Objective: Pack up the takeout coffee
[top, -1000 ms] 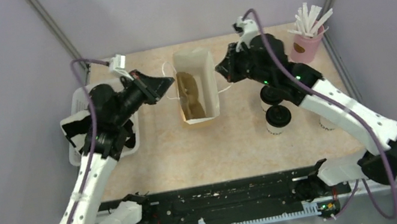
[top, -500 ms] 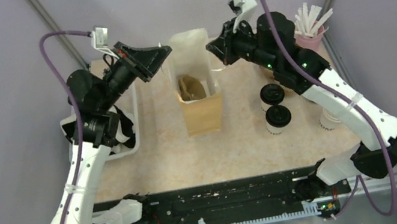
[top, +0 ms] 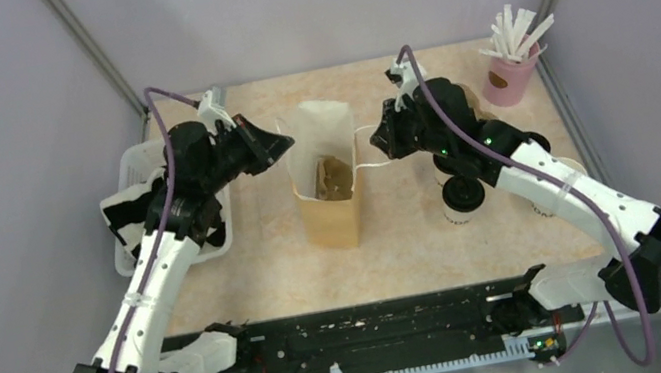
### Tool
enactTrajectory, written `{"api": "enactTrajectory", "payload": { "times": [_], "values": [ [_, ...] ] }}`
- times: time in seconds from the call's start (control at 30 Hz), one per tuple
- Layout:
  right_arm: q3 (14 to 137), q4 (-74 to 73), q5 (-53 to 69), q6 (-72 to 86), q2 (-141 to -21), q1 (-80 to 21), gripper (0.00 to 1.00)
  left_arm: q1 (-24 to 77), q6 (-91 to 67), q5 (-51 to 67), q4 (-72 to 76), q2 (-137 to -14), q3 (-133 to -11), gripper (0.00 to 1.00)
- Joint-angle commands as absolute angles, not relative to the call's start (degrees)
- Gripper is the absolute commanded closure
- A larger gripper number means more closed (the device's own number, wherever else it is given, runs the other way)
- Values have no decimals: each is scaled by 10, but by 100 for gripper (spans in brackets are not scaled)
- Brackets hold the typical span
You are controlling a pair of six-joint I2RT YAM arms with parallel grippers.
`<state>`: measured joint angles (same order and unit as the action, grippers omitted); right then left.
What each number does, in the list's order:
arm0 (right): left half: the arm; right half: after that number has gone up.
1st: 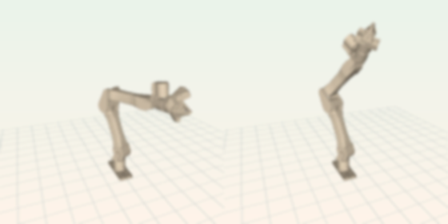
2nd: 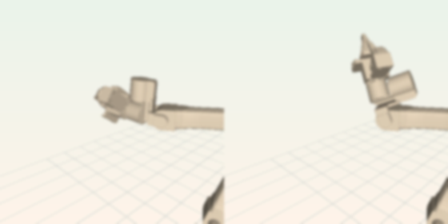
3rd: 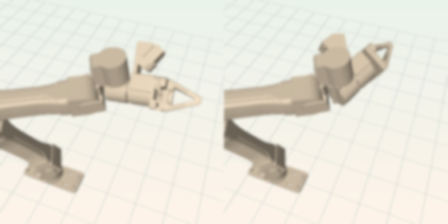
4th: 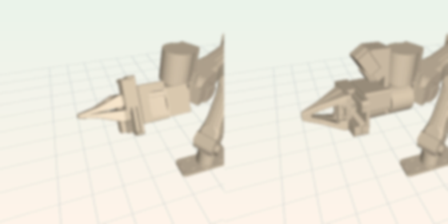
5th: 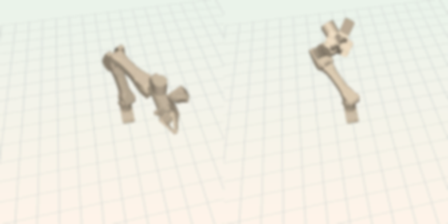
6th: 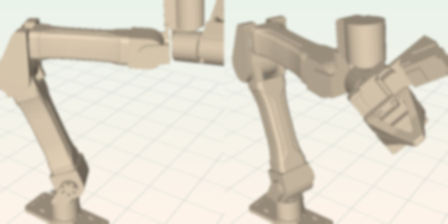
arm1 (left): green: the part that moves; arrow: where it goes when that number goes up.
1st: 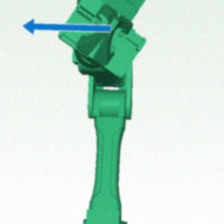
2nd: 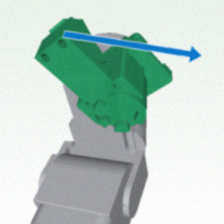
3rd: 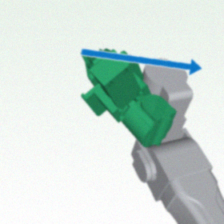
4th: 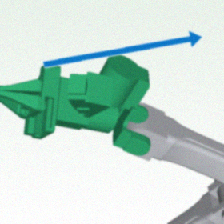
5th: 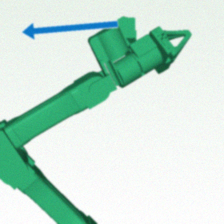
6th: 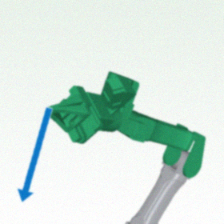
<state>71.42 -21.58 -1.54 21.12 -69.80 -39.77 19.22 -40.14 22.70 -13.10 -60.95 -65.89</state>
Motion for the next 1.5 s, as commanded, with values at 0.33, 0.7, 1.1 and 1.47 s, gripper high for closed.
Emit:
{"api": "enactTrajectory", "payload": {
  "times": [0.33,0.7,1.1,1.47],
  "values": [
    [741,-233,14,204,-706,-390,100,185,-342,166,-343,-695,-779,79],
    [751,-247,19,204,-712,-390,100,185,-286,187,-331,-753,-805,37],
    [773,-269,13,197,-721,-390,100,232,-154,72,-414,-861,-925,53],
    [858,-395,-79,274,-756,-390,42,246,-98,70,-415,-902,-1023,100]
  ]
}}
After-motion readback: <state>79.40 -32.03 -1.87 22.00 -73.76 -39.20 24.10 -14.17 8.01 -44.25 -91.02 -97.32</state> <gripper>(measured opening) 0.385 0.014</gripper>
